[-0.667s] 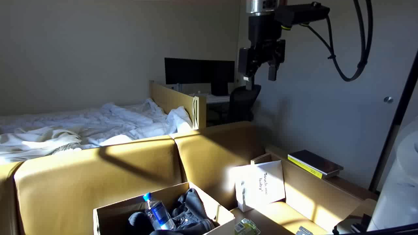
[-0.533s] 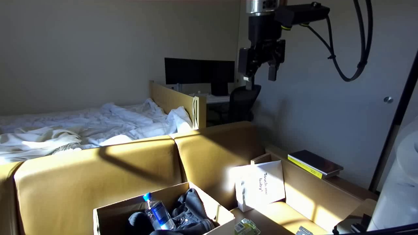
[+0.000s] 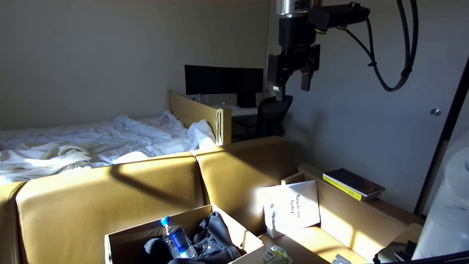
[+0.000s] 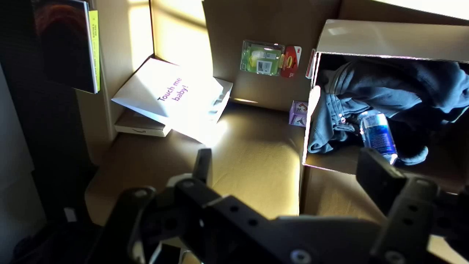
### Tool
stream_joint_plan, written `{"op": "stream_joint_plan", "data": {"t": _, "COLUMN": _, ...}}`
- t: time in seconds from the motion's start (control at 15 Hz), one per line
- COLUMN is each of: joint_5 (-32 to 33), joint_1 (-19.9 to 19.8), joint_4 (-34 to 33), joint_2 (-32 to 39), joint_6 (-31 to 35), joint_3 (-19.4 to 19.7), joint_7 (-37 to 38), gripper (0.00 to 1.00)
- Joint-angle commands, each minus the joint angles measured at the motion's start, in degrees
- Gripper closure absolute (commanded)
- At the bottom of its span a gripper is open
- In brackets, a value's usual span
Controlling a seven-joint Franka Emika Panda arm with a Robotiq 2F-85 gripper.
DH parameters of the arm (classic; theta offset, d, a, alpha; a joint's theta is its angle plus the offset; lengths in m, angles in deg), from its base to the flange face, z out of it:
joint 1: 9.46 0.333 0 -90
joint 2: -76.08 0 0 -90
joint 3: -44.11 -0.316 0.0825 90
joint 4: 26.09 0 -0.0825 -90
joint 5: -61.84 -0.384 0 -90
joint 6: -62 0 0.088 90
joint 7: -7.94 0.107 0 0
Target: Pick up the white book from the sofa and put it in the box
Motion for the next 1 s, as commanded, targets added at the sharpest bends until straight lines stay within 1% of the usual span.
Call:
{"op": "stream_joint_plan", "data": {"t": 0.0, "joint_5": 1.3, "joint_1": -1.3, "joint_4": 0.7, "joint_2": -0.1, "joint_6": 3.0, "joint_3": -2.0, "joint_7": 8.4, "gripper": 0.0}}
{"op": "stream_joint_plan", "data": {"t": 0.13, "joint_5": 4.3, "joint_1": -3.4, "joint_4": 3.8, "joint_2": 2.7, "joint_6": 6.3, "joint_3": -4.8, "joint_7": 13.8, "gripper": 0.0}}
{"op": "stream_joint_plan", "data": {"t": 0.2, "joint_5": 6.3, "joint_1": -4.3, "joint_4": 4.6, "joint_2": 4.4, "joint_6": 5.9, "joint_3": -5.5, "joint_7": 15.0, "gripper": 0.0}}
{"op": "stream_joint_plan", "data": {"t": 0.33, "joint_5": 10.0, "joint_1": -6.6, "joint_4": 5.1, "joint_2": 8.1, "joint_6": 6.0, "joint_3": -4.9, "joint_7": 16.9, "gripper": 0.0}}
{"op": "stream_joint_plan", "data": {"t": 0.53, "joint_5": 15.2, "joint_1": -10.6, "joint_4": 4.8, "joint_2": 14.8, "joint_6": 7.1, "joint_3": 0.6, "joint_7": 14.9, "gripper": 0.0}}
{"op": "stream_joint_plan", "data": {"t": 0.67, "joint_5": 19.6, "joint_1": -13.7, "joint_4": 3.6, "joint_2": 18.8, "joint_6": 6.9, "joint_3": 5.5, "joint_7": 13.2, "gripper": 0.0}}
{"op": "stream_joint_plan", "data": {"t": 0.8, "joint_5": 24.4, "joint_1": -16.1, "joint_4": 0.8, "joint_2": 24.0, "joint_6": 5.9, "joint_3": 10.4, "joint_7": 10.7, "gripper": 0.0}}
{"op": "stream_joint_plan", "data": {"t": 0.87, "joint_5": 26.3, "joint_1": -16.5, "joint_4": -0.3, "joint_2": 26.9, "joint_6": 6.0, "joint_3": 12.0, "joint_7": 10.3, "gripper": 0.0}}
{"op": "stream_joint_plan", "data": {"t": 0.93, "joint_5": 29.4, "joint_1": -17.4, "joint_4": -1.4, "joint_2": 29.3, "joint_6": 6.6, "joint_3": 12.7, "joint_7": 13.0, "gripper": 0.0}}
